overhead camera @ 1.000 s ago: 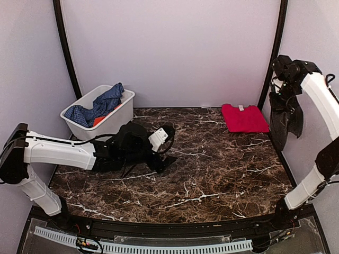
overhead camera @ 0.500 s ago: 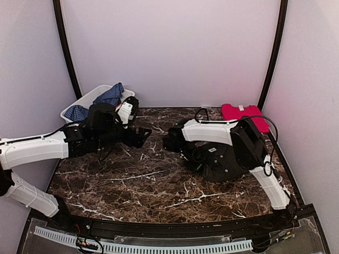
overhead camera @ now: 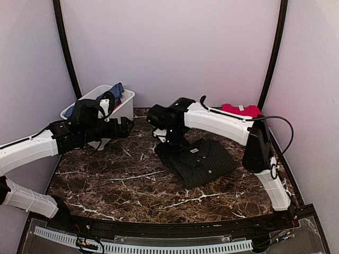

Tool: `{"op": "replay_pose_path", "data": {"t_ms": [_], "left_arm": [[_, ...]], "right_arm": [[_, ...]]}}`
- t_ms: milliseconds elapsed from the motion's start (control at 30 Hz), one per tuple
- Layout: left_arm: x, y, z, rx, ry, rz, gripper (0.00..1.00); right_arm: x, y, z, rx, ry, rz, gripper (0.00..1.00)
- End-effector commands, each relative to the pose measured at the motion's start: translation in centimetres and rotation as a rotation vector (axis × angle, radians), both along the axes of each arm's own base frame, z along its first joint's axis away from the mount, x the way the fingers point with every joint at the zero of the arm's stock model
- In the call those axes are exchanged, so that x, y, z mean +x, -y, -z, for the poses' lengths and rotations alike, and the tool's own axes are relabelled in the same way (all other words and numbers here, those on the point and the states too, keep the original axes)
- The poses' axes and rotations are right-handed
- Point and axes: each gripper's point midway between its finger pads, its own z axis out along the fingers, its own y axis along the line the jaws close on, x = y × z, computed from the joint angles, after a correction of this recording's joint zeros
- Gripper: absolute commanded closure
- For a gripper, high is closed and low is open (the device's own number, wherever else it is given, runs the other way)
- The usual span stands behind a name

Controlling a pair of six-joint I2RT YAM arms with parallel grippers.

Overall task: Fold and stack the mixed laundry pile
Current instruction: Turn over the square-folded shirt at the center of the board, then rotate the square-folded shirt at the center of the board.

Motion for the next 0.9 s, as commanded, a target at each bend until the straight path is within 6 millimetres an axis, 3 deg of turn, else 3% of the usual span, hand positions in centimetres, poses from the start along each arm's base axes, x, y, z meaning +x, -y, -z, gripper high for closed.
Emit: {"op": "replay_pose_path", "data": {"t_ms": [0, 33, 133, 233, 333, 400, 433, 467, 500, 533, 567, 600, 667, 767, 867], "left_arm": [[-0.3, 1.3, 1.4, -0.053, -0.097, 0.04, 0.02], [-0.6, 2.4, 1.3, -0.082, -0.111, 0.094, 0.03], [-0.9, 5.6, 2.5, -0.128, -0.167, 0.209, 0.18], [-2.5, 10.4, 3.3, -0.126, -0.214, 0.369, 0.27], [-3.5, 15.3, 4.7, -0.103, -0.259, 0.485, 0.31], [-4.6, 18.4, 5.8, -0.121, -0.307, 0.559, 0.36], [-5.6, 20.2, 7.2, -0.136, -0.349, 0.61, 0.39], [-5.7, 21.4, 6.9, -0.151, -0.354, 0.631, 0.42], [-6.8, 22.7, 8.8, -0.146, -0.408, 0.667, 0.46], [-7.0, 23.6, 8.6, -0.155, -0.415, 0.688, 0.47], [-7.9, 24.4, 10.5, -0.142, -0.471, 0.706, 0.49], [-8.1, 24.8, 10.9, -0.144, -0.485, 0.714, 0.49], [-8.5, 24.8, 13.7, -0.122, -0.551, 0.697, 0.52], [-8.4, 22.3, 18.0, -0.068, -0.637, 0.614, 0.54], [-6.8, 18.4, 21.2, -0.018, -0.701, 0.495, 0.56]], "right_arm": [[2.8, -1.2, -14.8, 0.519, 0.153, -0.01, 0.22], [3.6, 0.1, -15.7, 0.574, 0.171, 0.013, 0.22], [6.2, 5.8, -15.5, 0.682, 0.168, 0.14, 0.26], [7.4, 11.3, -12.8, 0.734, 0.139, 0.262, 0.32], [7.7, 15.5, -10.0, 0.748, 0.13, 0.364, 0.38], [7.9, 17.3, -8.4, 0.779, 0.111, 0.417, 0.44], [8.0, 17.5, -7.7, 0.802, 0.107, 0.427, 0.46], [7.9, 17.6, -6.8, 0.817, 0.089, 0.436, 0.49], [7.4, 17.7, -5.2, 0.816, 0.051, 0.449, 0.5], [7.1, 17.7, -4.1, 0.813, 0.025, 0.457, 0.51], [6.9, 17.7, -3.0, 0.808, 0.003, 0.465, 0.53], [6.5, 17.8, -1.9, 0.8, -0.018, 0.476, 0.54], [5.8, 17.9, -0.1, 0.792, -0.058, 0.503, 0.57], [4.5, 17.9, 1.9, 0.803, -0.116, 0.533, 0.6], [2.8, 17.3, 3.1, 0.852, -0.189, 0.566, 0.63]]}}
